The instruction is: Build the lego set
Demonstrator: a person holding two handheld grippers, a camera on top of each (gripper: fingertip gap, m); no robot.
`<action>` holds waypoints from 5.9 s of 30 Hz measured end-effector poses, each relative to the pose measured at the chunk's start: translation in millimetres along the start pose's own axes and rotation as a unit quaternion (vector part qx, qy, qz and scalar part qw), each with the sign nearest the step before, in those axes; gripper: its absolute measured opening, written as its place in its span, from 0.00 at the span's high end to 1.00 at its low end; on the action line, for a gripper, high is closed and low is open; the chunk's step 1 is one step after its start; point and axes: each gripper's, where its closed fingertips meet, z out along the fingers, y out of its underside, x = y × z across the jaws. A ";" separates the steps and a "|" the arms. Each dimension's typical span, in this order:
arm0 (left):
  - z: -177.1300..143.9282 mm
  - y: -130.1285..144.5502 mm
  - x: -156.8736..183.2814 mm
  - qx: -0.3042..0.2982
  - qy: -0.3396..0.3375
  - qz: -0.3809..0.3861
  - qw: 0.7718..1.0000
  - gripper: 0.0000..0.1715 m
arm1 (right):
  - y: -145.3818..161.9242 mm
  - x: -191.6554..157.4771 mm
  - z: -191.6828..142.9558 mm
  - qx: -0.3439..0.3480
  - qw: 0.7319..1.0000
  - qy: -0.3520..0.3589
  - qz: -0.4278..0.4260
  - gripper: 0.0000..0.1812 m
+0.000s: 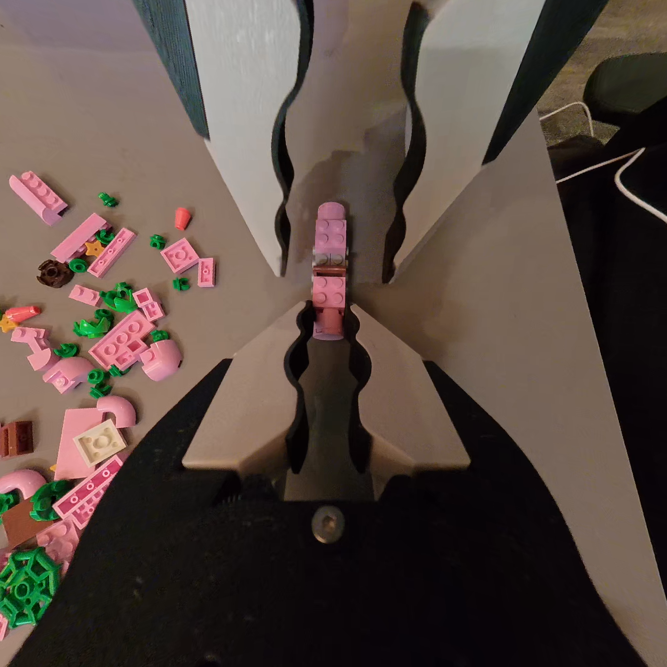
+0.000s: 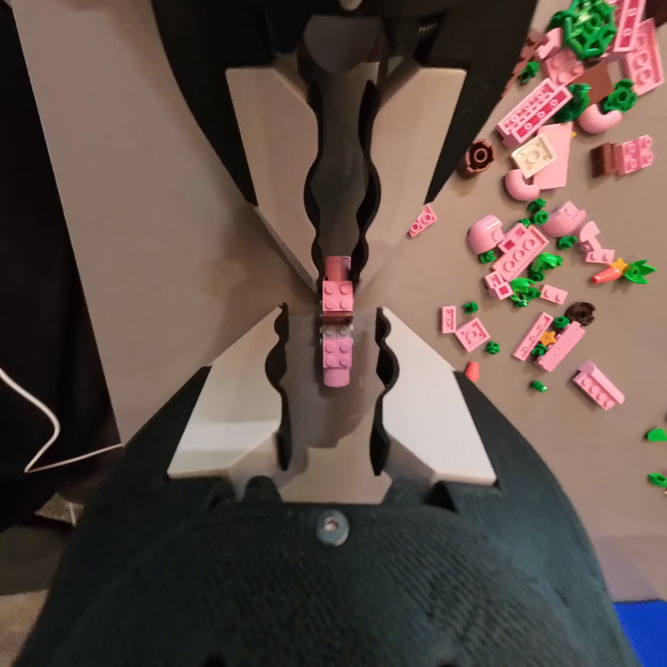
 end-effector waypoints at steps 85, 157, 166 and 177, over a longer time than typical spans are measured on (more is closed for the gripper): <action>-171.3 92.1 -183.5 0.145 -0.320 -0.211 0.912 0.89 | -0.1 149.7 -68.5 0.494 0.810 0.055 0.312 0.73; -124.2 50.7 -146.4 0.116 -0.245 -0.133 0.953 0.94 | 8.4 155.3 -68.6 0.463 0.825 0.115 0.303 0.74; -64.5 33.1 -146.4 0.025 -0.200 -0.169 0.965 0.95 | 1.2 149.8 -72.6 0.477 0.819 0.101 0.301 0.74; -53.4 31.7 -147.7 -0.004 -0.200 -0.162 0.966 0.99 | -5.5 143.9 -90.7 0.510 0.803 0.090 0.296 0.74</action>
